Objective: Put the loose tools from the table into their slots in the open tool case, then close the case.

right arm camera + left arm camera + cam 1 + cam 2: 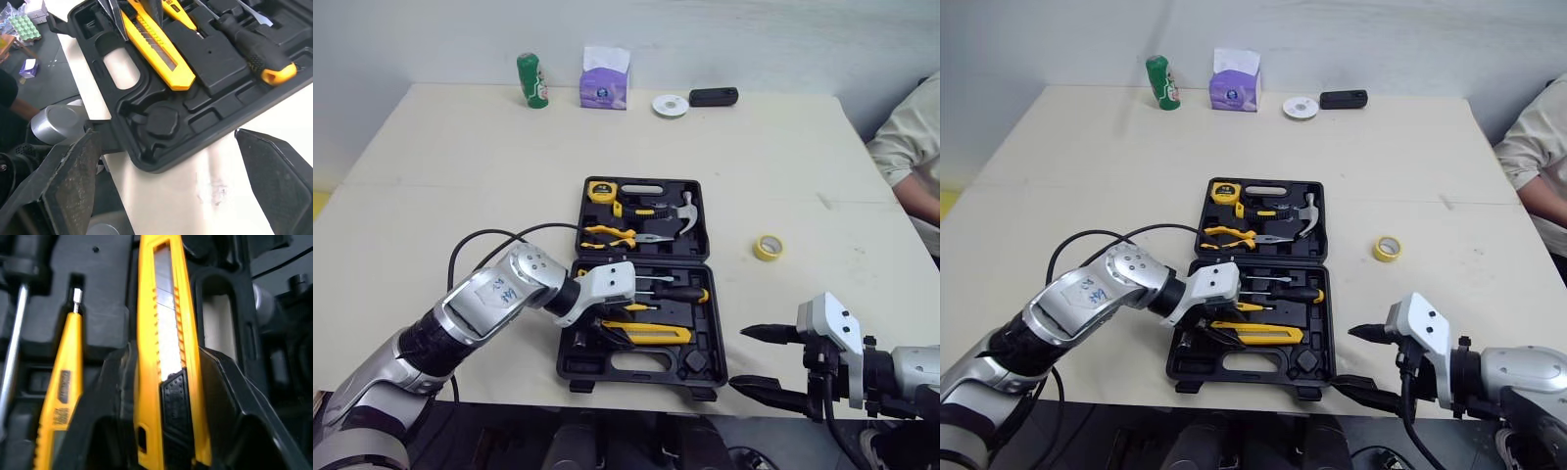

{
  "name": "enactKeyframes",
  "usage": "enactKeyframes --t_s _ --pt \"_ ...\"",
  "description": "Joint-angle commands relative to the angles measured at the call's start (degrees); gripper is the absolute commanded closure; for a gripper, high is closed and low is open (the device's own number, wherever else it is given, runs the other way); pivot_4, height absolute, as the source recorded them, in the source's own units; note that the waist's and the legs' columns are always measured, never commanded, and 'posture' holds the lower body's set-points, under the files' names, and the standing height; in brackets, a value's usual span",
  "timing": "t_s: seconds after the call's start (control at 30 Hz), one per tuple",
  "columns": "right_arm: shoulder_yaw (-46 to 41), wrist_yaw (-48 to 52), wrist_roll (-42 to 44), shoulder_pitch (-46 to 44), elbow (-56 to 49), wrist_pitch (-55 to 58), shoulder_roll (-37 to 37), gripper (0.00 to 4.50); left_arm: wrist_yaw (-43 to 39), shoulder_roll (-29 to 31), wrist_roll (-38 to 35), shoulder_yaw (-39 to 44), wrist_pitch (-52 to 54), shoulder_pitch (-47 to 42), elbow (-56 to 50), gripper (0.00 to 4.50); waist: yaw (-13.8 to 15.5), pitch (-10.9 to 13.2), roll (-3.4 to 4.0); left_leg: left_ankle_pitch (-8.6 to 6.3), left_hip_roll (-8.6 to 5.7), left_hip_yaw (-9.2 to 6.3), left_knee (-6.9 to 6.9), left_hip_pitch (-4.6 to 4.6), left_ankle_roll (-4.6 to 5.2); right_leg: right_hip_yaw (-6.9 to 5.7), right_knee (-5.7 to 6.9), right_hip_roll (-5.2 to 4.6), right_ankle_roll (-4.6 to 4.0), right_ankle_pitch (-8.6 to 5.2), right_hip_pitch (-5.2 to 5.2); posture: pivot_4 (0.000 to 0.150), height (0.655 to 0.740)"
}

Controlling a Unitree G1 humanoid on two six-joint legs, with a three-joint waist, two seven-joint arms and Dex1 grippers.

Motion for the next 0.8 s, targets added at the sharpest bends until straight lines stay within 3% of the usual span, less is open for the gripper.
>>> enactKeyframes --t_s 0.03,0.13,0.2,0.33,0.37,0.47,0.53,0.63,0.8 --pt "-2.71 0.05 1.08 1.72 -2.14 -0.45 0.44 0.00 -2.02 0.94 2.38 -1.93 -0.87 -0.20 -0.40 3.12 0.13 0.00 0.00 -0.01 0.01 -0.02 0.00 -0.01 -0.01 0.00 -0.02 0.00 0.00 0.00 0.00 0.150 0.7278" --pt "-2.50 0.02 0.73 1.66 -1.52 -0.86 0.33 0.00 -2.97 1.00 3.20 -1.94 -1.42 0.11 -0.43 3.12 0.11 0.00 0.00 -0.02 0.02 -0.04 0.00 -0.02 -0.02 -0.03 -0.03 0.02 -0.01 0.00 0.00 0.150 0.7278" --pt "-1.94 -0.14 0.64 0.89 -0.93 -0.96 0.24 0.00 -3.25 -0.17 1.22 -0.09 0.26 0.54 -0.70 2.03 0.08 0.00 0.00 -0.02 0.02 -0.02 0.00 -0.01 -0.01 -0.03 -0.01 0.02 -0.01 0.00 0.01 0.150 0.7278" --pt "-0.78 -0.48 0.25 -0.32 -0.63 -1.30 0.43 0.00 -3.70 0.21 -1.65 6.01 0.43 2.08 -1.34 0.33 0.06 0.00 0.00 0.00 0.02 -0.02 0.00 -0.01 -0.01 -0.03 0.02 0.03 -0.01 -0.01 0.01 0.150 0.7278" --pt "-0.58 -0.53 0.21 -0.57 -0.64 -1.39 0.51 0.00 -3.78 0.72 -1.68 7.10 -0.42 2.66 -1.27 0.09 0.04 0.00 0.00 0.00 0.02 -0.02 0.00 -0.02 -0.01 -0.03 0.01 0.03 -0.01 0.00 0.00 0.150 0.7278" --pt "0.01 0.12 0.42 -1.64 -0.65 -2.46 1.00 0.00 -5.91 0.62 -4.26 13.74 -9.52 7.99 -1.13 0.09 -0.07 0.00 0.00 0.01 0.02 -0.02 0.00 -0.01 -0.03 -0.03 0.03 0.03 -0.01 0.00 -0.01 0.150 0.7278" --pt "0.63 0.47 0.11 -2.38 -0.41 -3.11 0.93 0.00 -7.50 -2.80 -6.68 19.06 -20.04 12.46 -1.06 0.71 -0.05 0.00 0.01 0.01 0.02 -0.03 0.01 0.00 -0.03 -0.03 0.03 0.02 -0.01 -0.01 0.00 0.150 0.7278" --pt "2.08 0.31 -0.57 -4.13 0.23 -3.57 0.74 0.00 -7.75 -6.98 -9.54 22.22 -23.20 16.70 1.20 1.98 0.16 0.00 0.00 0.01 0.02 -0.05 0.03 0.00 -0.03 -0.04 -0.04 -0.03 0.00 0.00 0.05 0.150 0.7278" --pt "3.41 1.41 -0.20 -5.13 0.22 -3.60 0.16 0.00 -9.19 -9.63 -6.17 19.65 -28.69 19.35 6.62 4.18 0.17 0.00 0.00 0.00 0.00 -0.04 0.05 0.03 -0.02 -0.07 -0.02 0.00 0.02 0.01 0.08 0.150 0.7278"
